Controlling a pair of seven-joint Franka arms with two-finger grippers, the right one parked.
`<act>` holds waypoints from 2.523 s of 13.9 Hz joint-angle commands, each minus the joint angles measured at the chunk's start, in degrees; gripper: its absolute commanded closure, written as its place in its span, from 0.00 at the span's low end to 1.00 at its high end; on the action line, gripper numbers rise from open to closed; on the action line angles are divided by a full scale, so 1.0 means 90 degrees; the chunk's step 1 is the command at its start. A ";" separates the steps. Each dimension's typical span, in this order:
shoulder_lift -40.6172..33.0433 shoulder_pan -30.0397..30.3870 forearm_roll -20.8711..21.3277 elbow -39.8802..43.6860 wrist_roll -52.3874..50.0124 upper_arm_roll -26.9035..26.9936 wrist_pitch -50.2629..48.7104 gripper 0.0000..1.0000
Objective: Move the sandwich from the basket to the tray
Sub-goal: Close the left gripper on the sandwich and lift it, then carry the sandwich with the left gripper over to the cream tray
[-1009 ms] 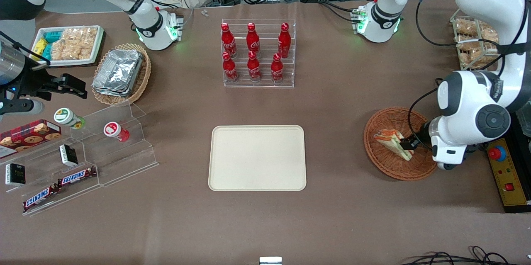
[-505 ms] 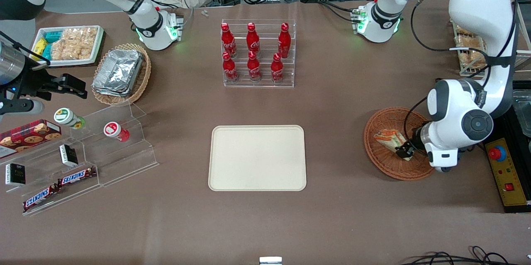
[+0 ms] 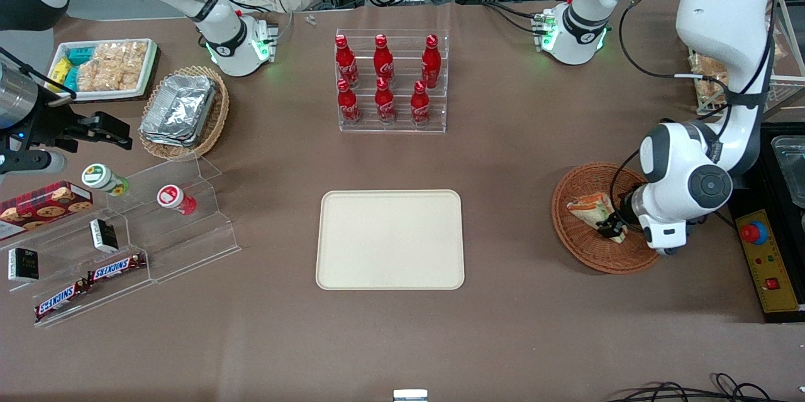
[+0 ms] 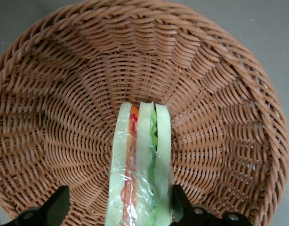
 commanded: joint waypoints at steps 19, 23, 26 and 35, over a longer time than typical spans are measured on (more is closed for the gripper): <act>-0.0918 0.0016 -0.0836 0.2889 0.0957 -0.0515 -0.4206 1.00; -0.0978 -0.0139 -0.0838 0.2978 0.1466 -0.0660 -0.4168 1.00; -0.0725 -0.0587 -0.0595 0.3046 0.1457 -0.1256 -0.3876 1.00; 0.1608 -0.2503 0.0461 0.4266 0.1369 -0.1287 -0.1866 1.00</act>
